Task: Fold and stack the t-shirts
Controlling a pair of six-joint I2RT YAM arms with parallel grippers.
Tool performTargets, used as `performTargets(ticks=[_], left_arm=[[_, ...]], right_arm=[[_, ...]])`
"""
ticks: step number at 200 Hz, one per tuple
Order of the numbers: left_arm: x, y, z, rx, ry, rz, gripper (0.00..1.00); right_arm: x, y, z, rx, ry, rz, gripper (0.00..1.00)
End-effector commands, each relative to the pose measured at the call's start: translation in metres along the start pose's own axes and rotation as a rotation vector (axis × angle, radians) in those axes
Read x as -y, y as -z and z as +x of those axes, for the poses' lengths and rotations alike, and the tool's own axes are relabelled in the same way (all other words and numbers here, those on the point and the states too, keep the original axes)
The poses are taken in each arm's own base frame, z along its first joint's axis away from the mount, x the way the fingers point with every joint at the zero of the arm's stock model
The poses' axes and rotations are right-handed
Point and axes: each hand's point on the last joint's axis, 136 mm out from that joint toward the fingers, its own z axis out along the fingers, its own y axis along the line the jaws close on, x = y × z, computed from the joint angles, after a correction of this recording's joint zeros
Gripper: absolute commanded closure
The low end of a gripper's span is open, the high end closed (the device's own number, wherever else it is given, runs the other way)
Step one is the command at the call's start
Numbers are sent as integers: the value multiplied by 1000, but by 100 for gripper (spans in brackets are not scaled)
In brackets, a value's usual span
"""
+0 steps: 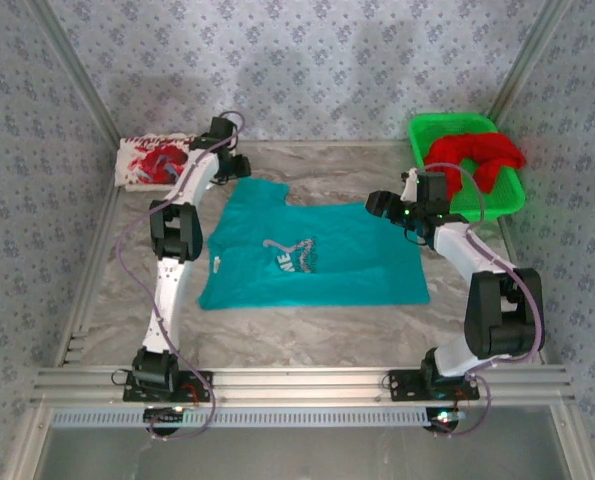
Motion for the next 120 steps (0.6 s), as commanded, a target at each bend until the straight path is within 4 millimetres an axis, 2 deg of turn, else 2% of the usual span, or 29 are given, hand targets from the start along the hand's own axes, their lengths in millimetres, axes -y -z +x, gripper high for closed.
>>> performTargets(ticks=[1, 32, 112, 120], left_arm=[[11, -6, 3, -7, 4, 51, 51], [16, -10, 1, 0, -6, 84, 52], [18, -28, 16, -47, 16, 112, 50], [19, -29, 17, -53, 17, 117, 53]], right_arm=[[-6, 1, -10, 19, 28, -7, 24], [-4, -3, -5, -7, 8, -10, 24], [-5, -1, -9, 1, 5, -8, 24], [-6, -1, -9, 2, 5, -7, 23]])
